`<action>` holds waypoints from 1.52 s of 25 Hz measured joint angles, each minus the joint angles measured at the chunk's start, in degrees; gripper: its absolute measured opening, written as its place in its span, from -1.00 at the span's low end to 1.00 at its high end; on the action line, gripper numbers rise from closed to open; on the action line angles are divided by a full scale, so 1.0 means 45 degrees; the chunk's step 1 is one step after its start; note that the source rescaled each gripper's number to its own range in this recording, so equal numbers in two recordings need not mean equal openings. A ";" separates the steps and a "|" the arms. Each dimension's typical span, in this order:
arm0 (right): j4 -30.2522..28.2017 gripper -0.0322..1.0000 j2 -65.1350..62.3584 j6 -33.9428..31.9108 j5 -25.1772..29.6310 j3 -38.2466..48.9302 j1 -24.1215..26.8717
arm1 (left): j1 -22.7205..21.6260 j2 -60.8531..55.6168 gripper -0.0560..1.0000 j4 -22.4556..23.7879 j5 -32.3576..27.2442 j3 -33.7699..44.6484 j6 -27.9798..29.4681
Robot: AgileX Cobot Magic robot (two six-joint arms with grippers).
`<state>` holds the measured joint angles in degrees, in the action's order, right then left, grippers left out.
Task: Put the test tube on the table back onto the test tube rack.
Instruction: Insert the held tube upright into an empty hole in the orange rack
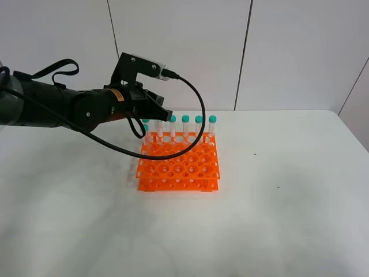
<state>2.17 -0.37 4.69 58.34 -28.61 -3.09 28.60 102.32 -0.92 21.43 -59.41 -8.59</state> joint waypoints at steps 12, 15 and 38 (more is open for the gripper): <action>0.0000 1.00 0.0000 0.0000 0.0000 0.0000 0.0000 | 0.0014 0.0579 -0.89 0.0205 0.0391 0.0000 0.1244; 0.0000 1.00 0.0000 0.0000 0.0000 0.0000 0.0000 | 0.0014 0.0642 -0.89 0.0412 0.0630 0.0148 0.1244; 0.0000 1.00 0.0000 -0.0040 0.0000 0.0000 0.0000 | -0.0110 0.1170 -0.89 0.0598 0.1759 0.0690 0.1241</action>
<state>2.17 -0.37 4.51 58.34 -28.61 -3.09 28.10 107.58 1.77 29.35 -56.30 -3.01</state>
